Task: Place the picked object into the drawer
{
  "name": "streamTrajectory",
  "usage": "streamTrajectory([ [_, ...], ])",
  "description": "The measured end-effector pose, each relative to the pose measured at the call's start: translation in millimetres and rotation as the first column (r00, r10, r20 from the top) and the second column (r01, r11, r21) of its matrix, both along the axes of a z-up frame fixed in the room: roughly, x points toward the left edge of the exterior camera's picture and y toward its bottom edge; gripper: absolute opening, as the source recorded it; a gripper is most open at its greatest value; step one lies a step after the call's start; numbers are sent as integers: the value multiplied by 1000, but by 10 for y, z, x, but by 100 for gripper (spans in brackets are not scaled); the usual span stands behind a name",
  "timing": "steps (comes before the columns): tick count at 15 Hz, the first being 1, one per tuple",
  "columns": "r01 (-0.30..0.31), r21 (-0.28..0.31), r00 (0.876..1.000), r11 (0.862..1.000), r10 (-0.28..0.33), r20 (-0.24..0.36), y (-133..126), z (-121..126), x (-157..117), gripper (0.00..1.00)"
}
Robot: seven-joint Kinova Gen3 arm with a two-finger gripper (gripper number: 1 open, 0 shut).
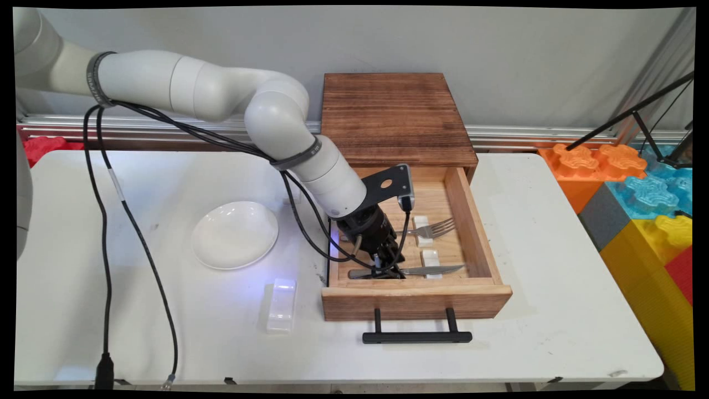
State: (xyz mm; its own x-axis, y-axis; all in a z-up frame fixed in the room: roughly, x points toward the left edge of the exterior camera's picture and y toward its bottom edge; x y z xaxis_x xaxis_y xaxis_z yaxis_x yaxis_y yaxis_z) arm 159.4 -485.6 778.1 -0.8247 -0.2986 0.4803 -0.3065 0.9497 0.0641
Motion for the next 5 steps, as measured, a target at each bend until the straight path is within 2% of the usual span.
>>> streamTrajectory([
  [5, 6, -3, 1000, 1000, -6, 6, -5, -24, 37, 100],
])
